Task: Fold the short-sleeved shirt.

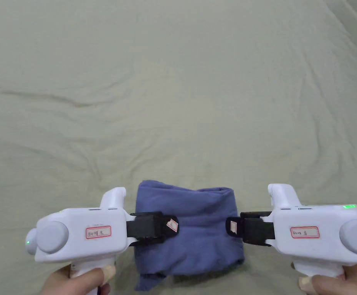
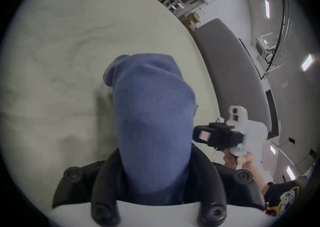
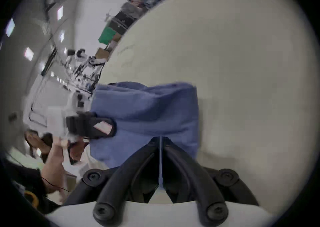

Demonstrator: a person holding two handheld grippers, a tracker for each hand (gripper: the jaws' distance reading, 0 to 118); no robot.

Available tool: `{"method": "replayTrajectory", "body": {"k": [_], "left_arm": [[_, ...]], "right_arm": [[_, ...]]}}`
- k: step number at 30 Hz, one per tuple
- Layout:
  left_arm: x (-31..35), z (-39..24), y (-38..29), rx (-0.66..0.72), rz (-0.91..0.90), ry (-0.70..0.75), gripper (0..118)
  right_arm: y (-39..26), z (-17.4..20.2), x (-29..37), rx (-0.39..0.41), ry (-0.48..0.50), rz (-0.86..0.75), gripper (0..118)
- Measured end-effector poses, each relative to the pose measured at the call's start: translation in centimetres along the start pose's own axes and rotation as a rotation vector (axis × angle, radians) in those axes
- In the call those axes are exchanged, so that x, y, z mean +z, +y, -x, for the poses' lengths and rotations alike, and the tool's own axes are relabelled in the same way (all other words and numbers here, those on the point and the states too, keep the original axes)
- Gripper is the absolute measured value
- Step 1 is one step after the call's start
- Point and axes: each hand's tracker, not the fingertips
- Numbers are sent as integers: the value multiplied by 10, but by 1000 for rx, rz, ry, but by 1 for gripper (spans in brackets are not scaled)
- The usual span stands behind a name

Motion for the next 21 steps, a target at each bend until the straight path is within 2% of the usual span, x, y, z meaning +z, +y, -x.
{"method": "replayTrajectory", "body": {"k": [4,10,15,18,21], "left_arm": [[67,44,22,53,-145,102,41],[184,125,22,244,-335,235,42],[259,173,-9,365,-432,336,41],[290,200,-27,447,-483,340,41],[302,222,-34,445,-459,366,41]], "right_arm": [[29,84,17,211,-31,-136,4],[48,214,0,520,-90,-259,4],[44,301,-30,629,38,-292,4],[34,345,-44,688,124,-286,4],[21,377,-53,714,220,-245,4]]}}
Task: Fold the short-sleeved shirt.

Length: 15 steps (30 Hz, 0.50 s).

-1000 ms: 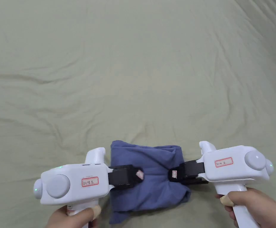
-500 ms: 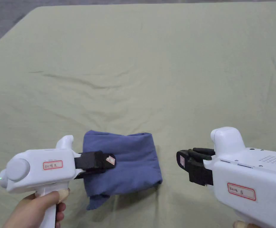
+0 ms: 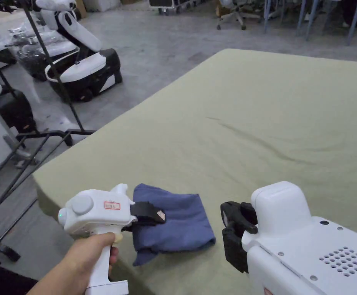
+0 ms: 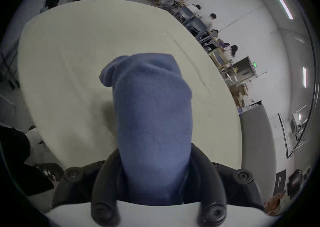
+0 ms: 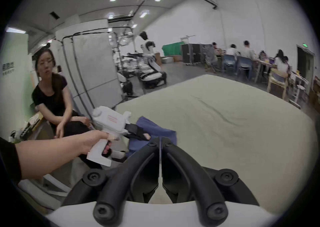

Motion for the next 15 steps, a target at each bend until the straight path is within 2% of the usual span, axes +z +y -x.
{"method": "replayTrajectory", "body": {"k": [2,4,6,10,15], "left_arm": [[-3,14,5,12,17,-1,41],[-6,22,11,17,22,1,41],[-10,22,16,-3,43,-9,41],[-15,18,36,-146,123,1,42],[-19,8,69,-287,224,82,41]], "right_arm": [[0,13,-3,27,34,10,4],[-1,22,-5,73,16,21,4],[-2,24,-6,85,-5,30,4],[-4,23,-5,66,-18,33,4],[-9,24,-5,85,-53,46,4]]}}
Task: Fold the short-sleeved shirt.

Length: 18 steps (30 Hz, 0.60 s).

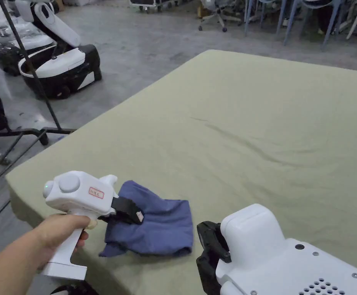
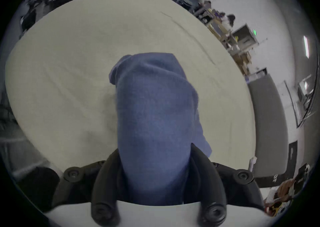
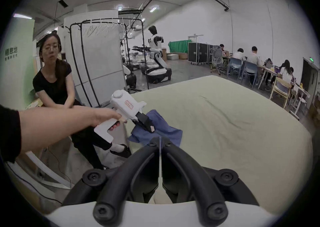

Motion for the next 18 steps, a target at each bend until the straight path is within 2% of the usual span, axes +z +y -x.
{"method": "replayTrajectory", "body": {"k": [8,10,15,16,17,18], "left_arm": [[-10,-12,57,-211,177,172,41],[-15,-16,66,-242,207,205,41],[-25,-11,72,-272,237,240,42],[-24,-10,71,-279,224,254,47],[-22,-9,70,-319,188,334,65],[-17,-9,69,-350,122,427,101]], "right_arm": [[-8,-4,-14,-3,-26,19,4],[-7,-2,-19,23,-55,22,4],[-3,1,-25,46,-52,28,4],[-3,1,-26,45,-47,30,4],[-4,2,-27,44,-41,33,4],[-4,2,-27,42,-30,36,4]]}}
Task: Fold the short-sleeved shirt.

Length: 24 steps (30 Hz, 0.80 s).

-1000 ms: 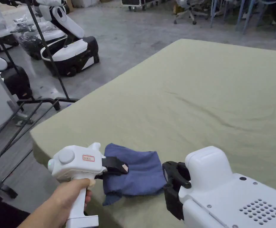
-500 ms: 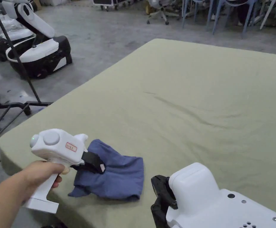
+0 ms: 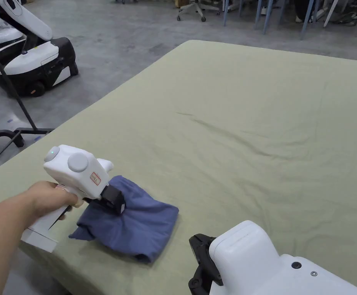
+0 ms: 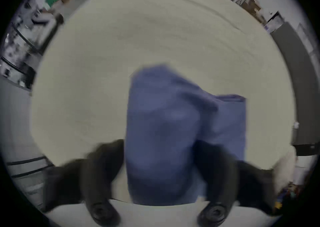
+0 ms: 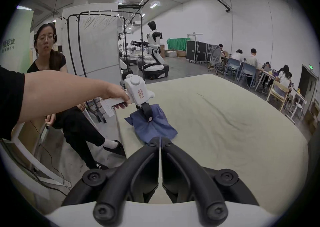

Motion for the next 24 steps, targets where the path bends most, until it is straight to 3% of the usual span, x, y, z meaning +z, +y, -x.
{"method": "replayTrajectory", "body": {"k": [1,5,9,10,11,12,14,19,22,24], "left_arm": [[4,10,-1,13,-34,41,117],[53,46,-11,283,-232,7,118],[111,49,-21,384,-352,6,118],[127,45,-25,393,-359,9,109],[145,35,-32,372,-395,21,77],[161,24,-37,350,-465,85,0],[191,3,-50,349,-571,243,0],[243,-86,-72,329,-826,298,0],[269,-154,-56,251,-923,313,0],[280,-207,-32,166,-972,261,0]], "right_arm": [[-1,0,0,0,6,3,4],[-2,1,5,3,7,-3,4],[4,-2,14,-7,-12,-32,4],[6,-3,17,-12,-23,-40,4],[7,-5,20,-18,-26,-51,4],[10,-7,24,-27,-27,-62,4],[14,-9,32,-41,-27,-80,4],[21,-28,73,-54,-133,-212,4],[24,-64,111,-79,-252,-264,4],[23,-97,146,-64,-395,-288,4]]}}
